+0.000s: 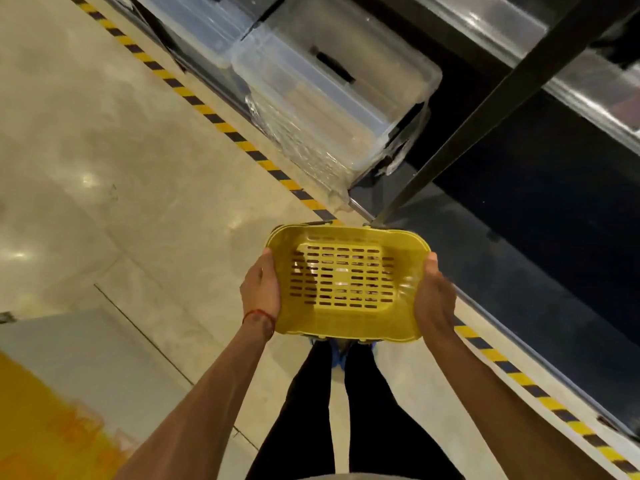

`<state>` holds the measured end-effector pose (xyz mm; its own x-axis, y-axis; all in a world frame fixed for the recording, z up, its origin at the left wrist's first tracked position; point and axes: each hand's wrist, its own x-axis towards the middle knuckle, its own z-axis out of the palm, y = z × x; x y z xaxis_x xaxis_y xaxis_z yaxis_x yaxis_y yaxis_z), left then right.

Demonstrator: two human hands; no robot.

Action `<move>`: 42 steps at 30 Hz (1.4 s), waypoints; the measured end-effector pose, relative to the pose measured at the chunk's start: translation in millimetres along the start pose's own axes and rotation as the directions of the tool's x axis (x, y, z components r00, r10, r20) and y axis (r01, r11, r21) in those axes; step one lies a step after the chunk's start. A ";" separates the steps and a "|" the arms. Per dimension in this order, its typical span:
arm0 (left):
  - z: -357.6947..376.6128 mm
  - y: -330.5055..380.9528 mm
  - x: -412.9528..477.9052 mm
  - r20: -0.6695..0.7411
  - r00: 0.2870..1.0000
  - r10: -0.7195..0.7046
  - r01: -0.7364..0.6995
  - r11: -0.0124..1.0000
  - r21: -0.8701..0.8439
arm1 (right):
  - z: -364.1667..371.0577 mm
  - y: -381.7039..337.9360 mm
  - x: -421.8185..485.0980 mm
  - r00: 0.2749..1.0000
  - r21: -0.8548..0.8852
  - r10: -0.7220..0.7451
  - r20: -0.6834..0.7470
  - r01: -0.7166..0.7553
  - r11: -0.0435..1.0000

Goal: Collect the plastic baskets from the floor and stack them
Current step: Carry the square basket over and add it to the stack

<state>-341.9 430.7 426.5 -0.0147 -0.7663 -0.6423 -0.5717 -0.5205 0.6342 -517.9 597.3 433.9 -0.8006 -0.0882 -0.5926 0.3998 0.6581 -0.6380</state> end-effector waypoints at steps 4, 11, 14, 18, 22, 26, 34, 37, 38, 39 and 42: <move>15.0 -13.2 21.5 -0.002 1.000 -0.004 0.005 0.999 0.036 | 12.6 17.7 18.1 0.997 0.014 0.063 0.044 -0.063 0.998; 36.5 -46.7 53.6 -0.016 0.999 0.038 -0.036 0.993 0.114 | 28.1 47.5 39.8 0.991 -0.024 0.057 0.119 -0.054 0.998; 45.6 -60.5 64.0 -0.027 0.999 0.039 -0.035 0.992 0.124 | 40.3 62.4 51.3 0.987 -0.006 0.097 0.128 -0.097 0.995; 54.1 -75.4 74.1 -0.060 0.998 0.018 -0.011 0.995 0.103 | 51.4 82.3 67.2 0.988 0.002 0.099 0.118 -0.100 0.995; 59.0 -83.1 80.2 -0.054 0.998 -0.026 0.033 0.992 0.125 | 57.3 92.9 78.1 0.984 -0.059 0.138 0.110 -0.132 0.989; 55.4 -77.9 85.7 0.014 0.998 -0.061 0.057 0.979 0.195 | 54.5 89.0 81.0 0.978 -0.087 0.135 0.162 -0.122 0.989; 39.6 -74.5 32.0 0.025 1.000 -0.005 -0.002 0.963 0.268 | 24.0 76.6 32.5 0.985 -0.329 -0.054 0.166 0.106 0.938; 28.1 -73.2 0.5 -0.028 0.990 0.135 -0.115 0.921 0.371 | 6.4 71.1 4.1 0.950 -0.395 -0.225 0.214 0.295 0.870; 23.2 -72.0 -10.2 -0.024 0.983 0.182 -0.157 0.901 0.404 | 0.7 68.9 -5.1 0.934 -0.404 -0.265 0.240 0.344 0.847; 18.1 -70.8 -20.3 0.002 0.974 0.226 -0.204 0.874 0.440 | -5.0 67.0 -13.4 0.917 -0.413 -0.301 0.263 0.389 0.823; 1.0 -63.1 -42.4 0.128 0.929 0.346 -0.355 0.743 0.568 | -19.6 58.7 -32.7 0.880 -0.472 -0.374 0.294 0.474 0.743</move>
<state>-306.1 496.5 413.3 -0.3169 -0.8441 -0.4325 -0.8852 0.0995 0.4545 -477.0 653.5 425.4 -0.7224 -0.5435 -0.4275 -0.2929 0.8005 -0.5229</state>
